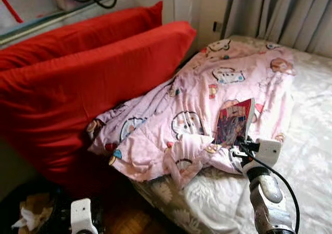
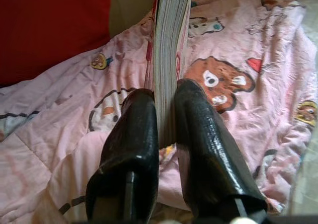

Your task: Clean up the room

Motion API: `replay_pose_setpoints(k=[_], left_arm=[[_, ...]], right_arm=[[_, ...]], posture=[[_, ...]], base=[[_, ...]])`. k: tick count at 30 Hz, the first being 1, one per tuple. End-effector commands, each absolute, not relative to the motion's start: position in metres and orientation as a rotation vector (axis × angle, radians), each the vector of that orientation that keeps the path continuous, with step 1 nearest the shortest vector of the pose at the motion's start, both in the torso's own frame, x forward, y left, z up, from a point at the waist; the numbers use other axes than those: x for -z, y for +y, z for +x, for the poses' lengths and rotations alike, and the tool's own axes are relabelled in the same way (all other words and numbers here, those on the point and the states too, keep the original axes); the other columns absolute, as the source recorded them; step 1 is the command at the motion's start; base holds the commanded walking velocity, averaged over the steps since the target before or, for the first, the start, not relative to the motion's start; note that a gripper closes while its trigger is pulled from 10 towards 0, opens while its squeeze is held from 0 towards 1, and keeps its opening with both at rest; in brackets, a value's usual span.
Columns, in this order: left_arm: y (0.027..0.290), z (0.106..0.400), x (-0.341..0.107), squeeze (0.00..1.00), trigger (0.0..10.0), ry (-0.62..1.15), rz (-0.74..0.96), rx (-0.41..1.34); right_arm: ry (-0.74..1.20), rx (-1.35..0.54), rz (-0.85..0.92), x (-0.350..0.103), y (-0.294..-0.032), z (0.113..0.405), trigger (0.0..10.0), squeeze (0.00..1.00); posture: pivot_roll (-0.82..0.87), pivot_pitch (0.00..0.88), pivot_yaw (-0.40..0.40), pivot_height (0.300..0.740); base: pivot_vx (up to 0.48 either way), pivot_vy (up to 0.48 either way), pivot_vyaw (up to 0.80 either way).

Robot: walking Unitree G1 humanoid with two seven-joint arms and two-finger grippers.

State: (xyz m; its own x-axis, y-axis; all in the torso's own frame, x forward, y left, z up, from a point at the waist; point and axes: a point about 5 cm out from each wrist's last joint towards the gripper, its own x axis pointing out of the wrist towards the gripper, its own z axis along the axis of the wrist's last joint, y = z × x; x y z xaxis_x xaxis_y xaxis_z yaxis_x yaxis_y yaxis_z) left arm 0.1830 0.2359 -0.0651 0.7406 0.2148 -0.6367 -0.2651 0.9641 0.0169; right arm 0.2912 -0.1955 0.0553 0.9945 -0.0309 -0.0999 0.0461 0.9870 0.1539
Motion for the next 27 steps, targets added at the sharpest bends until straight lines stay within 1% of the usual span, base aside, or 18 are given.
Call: replay_pose_setpoints(k=[1, 7, 9, 27], left_arm=[[0.2344, 0.1712, 0.0727, 0.0, 10.0, 0.742, -0.077, -0.271], [0.2274, 0.1646, 0.0781, 0.0, 10.0, 0.776, -0.071, -0.248], [0.2263, 0.1638, 0.0789, 0.0, 10.0, 0.78, -0.071, -0.246], [0.2269, 0.1681, 0.0774, 0.0, 10.0, 0.777, -0.056, -0.233]], right_arm=[[0.075, 0.019, 0.155, -0.0605, -0.1902, 0.2949, 10.0, 0.0], [0.092, 0.023, 0.157, -0.0573, -0.19, 0.2928, 10.0, 0.0], [0.109, 0.024, 0.151, -0.0554, -0.1902, 0.2926, 10.0, 0.0], [0.117, 0.019, 0.161, -0.0537, -0.1874, 0.2918, 10.0, 0.0]], posture=[[0.05, 0.0, 0.031, 0.74], [0.05, 0.0, 0.029, 0.74], [0.05, 0.0, 0.028, 0.74], [0.05, 0.0, 0.032, 0.74]], base=[[0.0, 0.0, 0.0], [0.0, 0.0, 0.0], [0.0, 0.0, -0.57], [0.0, 0.0, -0.76]])
